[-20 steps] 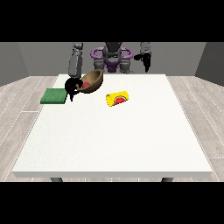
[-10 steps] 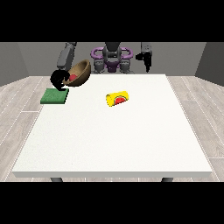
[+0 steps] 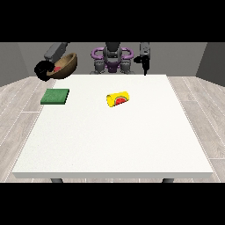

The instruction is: Pick the cup and pour the ball into the bowl, then pick the bowl and place it on the pad

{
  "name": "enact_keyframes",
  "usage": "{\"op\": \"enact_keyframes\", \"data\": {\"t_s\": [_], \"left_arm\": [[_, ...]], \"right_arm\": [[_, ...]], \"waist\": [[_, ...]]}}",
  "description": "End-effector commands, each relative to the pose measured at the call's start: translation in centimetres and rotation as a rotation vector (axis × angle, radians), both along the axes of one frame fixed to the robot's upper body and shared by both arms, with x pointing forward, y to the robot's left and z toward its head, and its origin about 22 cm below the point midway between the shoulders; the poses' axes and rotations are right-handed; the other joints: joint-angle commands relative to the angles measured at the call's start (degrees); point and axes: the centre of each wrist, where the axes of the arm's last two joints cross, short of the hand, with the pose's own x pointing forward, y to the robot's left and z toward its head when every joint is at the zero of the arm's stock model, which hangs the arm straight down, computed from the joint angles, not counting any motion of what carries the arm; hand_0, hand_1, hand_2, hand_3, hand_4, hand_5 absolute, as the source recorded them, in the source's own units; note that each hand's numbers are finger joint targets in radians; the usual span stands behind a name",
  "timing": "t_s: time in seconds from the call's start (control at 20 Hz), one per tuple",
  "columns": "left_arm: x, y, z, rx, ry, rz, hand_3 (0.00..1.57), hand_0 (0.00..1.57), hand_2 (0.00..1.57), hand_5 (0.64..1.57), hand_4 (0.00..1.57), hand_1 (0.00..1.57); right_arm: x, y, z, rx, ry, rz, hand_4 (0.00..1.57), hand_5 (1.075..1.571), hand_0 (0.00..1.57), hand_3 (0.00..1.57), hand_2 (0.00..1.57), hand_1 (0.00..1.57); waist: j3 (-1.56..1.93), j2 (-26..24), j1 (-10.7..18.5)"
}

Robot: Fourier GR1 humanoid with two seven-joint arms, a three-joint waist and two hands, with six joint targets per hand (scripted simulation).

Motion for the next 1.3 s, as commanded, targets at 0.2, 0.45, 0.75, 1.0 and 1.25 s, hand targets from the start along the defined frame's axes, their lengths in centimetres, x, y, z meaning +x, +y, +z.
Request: {"op": "enact_keyframes", "data": {"t_s": [0.2,0.45,0.75,1.0,1.25], "left_arm": [[0.0,-1.9,-0.1,-0.002,-0.095,-0.031,0.00,0.00,0.00,1.344,1.18,0.00],[0.8,-2.4,1.7,-0.013,-0.210,-0.059,0.00,0.00,0.00,1.352,1.17,0.00],[1.7,-1.0,1.5,-0.016,-0.228,-0.047,0.00,0.00,0.00,1.360,1.17,0.00],[-0.5,-2.5,1.0,-0.010,-0.141,-0.075,0.00,0.00,0.00,1.361,1.17,0.00],[-2.4,-5.9,-1.6,0.002,-0.134,-0.060,0.00,0.00,0.00,1.354,1.21,0.00]], "right_arm": [[-2.0,-4.4,0.5,0.028,-0.065,-0.066,0.96,1.497,1.57,0.99,1.57,1.57],[-3.2,-8.2,2.1,0.034,-0.145,-0.083,0.89,1.512,1.55,0.71,1.57,1.55],[-3.7,-10.3,4.4,-0.145,-0.133,-0.189,0.44,1.561,1.54,0.63,1.57,1.54],[-4.5,-12.4,6.7,-0.262,-0.087,-0.220,0.00,1.570,1.27,1.38,1.39,1.27],[-1.7,-9.0,5.6,-0.221,-0.164,-0.122,0.31,1.564,1.07,0.95,0.96,1.07]], "waist": [[0.03,5.28,1.66],[0.06,11.96,3.77],[-0.01,14.29,2.65],[0.03,9.14,4.31],[0.02,9.83,1.41]]}}
